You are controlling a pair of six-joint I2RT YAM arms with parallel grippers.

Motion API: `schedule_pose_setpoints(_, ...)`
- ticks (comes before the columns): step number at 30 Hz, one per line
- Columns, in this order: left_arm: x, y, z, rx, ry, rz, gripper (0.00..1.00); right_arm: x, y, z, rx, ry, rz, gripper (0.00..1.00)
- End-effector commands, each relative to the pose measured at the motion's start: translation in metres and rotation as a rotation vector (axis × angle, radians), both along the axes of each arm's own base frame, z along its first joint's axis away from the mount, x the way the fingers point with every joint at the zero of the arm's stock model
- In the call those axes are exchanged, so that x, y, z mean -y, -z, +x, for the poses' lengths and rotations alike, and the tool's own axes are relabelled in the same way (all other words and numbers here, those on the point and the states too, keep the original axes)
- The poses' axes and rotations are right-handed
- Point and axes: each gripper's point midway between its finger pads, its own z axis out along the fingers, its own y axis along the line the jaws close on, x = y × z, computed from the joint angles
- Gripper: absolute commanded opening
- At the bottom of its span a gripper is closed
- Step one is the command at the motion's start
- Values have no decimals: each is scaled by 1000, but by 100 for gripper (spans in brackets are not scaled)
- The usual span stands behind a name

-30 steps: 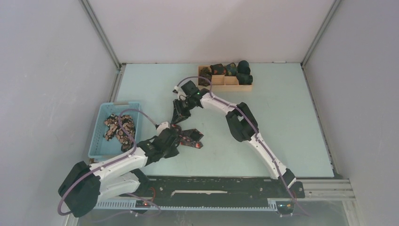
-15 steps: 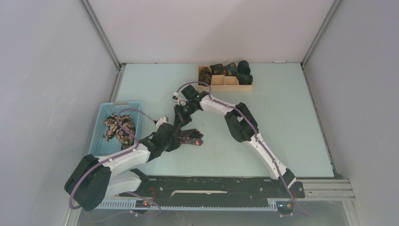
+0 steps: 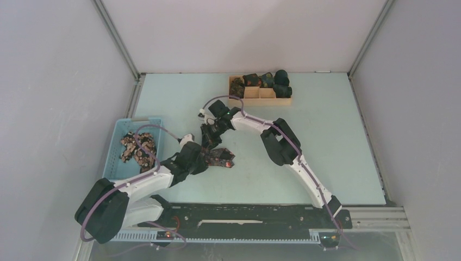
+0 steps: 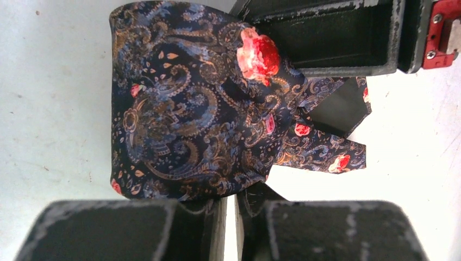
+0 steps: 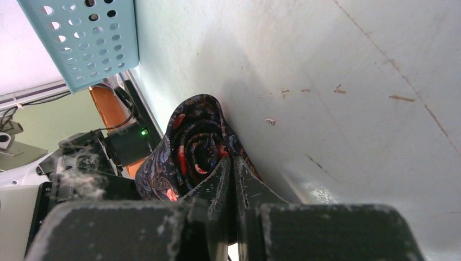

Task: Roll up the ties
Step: Roll the tie at the center of the board.

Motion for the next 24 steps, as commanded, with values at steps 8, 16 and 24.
schedule_pose_setpoints(8, -23, 8, -1, 29, -21, 87, 18, -3, -27, -22, 38, -44, 42, 9)
schedule_pose_setpoints(16, -24, 8, -6, 23, -11, 77, 22, 6, -31, 4, 77, 6, 54, 13)
schedule_pose_setpoints(24, -19, 7, -16, 15, 16, 32, 30, 4, -42, 30, 103, 48, 89, 19)
